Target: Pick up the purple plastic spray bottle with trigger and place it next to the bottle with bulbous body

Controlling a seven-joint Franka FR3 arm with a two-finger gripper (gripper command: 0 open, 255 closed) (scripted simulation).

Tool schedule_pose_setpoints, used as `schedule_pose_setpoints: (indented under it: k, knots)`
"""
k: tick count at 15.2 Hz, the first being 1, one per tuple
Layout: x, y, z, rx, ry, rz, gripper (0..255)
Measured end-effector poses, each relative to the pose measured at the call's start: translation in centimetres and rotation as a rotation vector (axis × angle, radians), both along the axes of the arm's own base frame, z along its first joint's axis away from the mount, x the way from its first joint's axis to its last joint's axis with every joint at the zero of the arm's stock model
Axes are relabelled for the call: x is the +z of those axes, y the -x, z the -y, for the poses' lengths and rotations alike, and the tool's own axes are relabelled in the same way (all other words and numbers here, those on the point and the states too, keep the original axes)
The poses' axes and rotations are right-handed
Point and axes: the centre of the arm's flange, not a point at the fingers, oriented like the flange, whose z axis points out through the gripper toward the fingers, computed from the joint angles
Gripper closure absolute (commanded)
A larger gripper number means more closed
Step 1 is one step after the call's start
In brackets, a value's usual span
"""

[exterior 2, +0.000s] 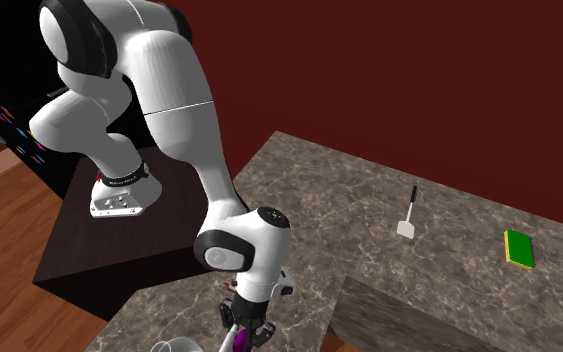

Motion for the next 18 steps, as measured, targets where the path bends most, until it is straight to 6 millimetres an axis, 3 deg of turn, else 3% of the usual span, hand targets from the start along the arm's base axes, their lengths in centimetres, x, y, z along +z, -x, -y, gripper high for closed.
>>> schedule_pose_setpoints:
  k: [11,17,18]
  knots:
    - [-5.7,0.0,0.0,0.000,0.000,0.000,255]
    - [-6.0,0.0,0.0,0.000,0.000,0.000,255]
    - [-6.0,0.0,0.0,0.000,0.000,0.000,0]
